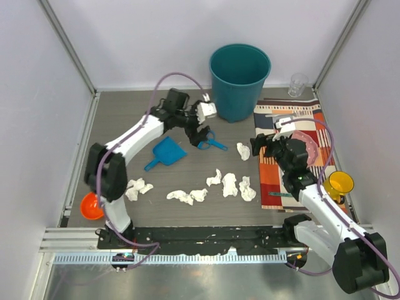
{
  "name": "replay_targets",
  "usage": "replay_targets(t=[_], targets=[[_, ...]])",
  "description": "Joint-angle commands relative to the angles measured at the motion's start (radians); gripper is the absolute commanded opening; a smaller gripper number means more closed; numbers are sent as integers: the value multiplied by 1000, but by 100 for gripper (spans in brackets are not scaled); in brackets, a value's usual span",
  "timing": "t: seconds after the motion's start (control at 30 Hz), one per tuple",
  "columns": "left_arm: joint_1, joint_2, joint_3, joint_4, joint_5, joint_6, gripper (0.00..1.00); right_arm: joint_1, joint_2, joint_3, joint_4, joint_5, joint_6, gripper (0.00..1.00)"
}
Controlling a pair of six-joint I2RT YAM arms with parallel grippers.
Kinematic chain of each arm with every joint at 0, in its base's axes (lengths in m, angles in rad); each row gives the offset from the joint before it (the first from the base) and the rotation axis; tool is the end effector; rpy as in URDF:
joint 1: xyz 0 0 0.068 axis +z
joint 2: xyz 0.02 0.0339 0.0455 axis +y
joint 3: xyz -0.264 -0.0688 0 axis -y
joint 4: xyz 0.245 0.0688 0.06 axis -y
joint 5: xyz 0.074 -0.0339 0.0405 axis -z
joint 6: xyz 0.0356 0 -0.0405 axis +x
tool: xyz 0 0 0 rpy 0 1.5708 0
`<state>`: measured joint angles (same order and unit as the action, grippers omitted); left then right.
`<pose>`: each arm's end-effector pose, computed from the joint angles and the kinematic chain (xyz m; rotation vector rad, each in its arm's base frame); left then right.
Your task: Sweep away the paper scraps from the table
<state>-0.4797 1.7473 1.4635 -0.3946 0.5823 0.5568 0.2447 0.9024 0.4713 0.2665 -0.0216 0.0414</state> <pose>0.3450 -0.2016 0.2973 1.3408 1.7253 -0.6078 0.2057 0.0521 0.2549 -0.1925 1.7301 0.2290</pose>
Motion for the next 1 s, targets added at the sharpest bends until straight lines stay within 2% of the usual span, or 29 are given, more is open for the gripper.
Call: replay_targets(t=[0.0, 0.07, 0.1, 0.2, 0.4, 0.6, 0.73, 0.97], targets=[[-81, 218, 226, -369, 60, 251, 85, -1, -16, 64, -79, -92, 21, 91], [-117, 296, 323, -433, 47, 317, 85, -1, -23, 79, -117, -93, 18, 91], [-146, 378, 425, -514, 48, 348, 85, -1, -28, 92, -130, -95, 18, 91], [-177, 486, 610, -622, 30, 462, 86, -1, -59, 101, -159, -93, 20, 91], [-177, 701, 880, -763, -50, 581, 86, -1, -109, 93, -191, -104, 29, 91], [-178, 713, 862, -816, -45, 695, 82, -1, -103, 98, -194, -93, 22, 91], [-180, 721, 851, -816, -107, 732, 82, -1, -100, 102, -202, -95, 20, 91], [-189, 773, 851, -710, -202, 663, 70, -1, -111, 99, -200, -87, 20, 91]])
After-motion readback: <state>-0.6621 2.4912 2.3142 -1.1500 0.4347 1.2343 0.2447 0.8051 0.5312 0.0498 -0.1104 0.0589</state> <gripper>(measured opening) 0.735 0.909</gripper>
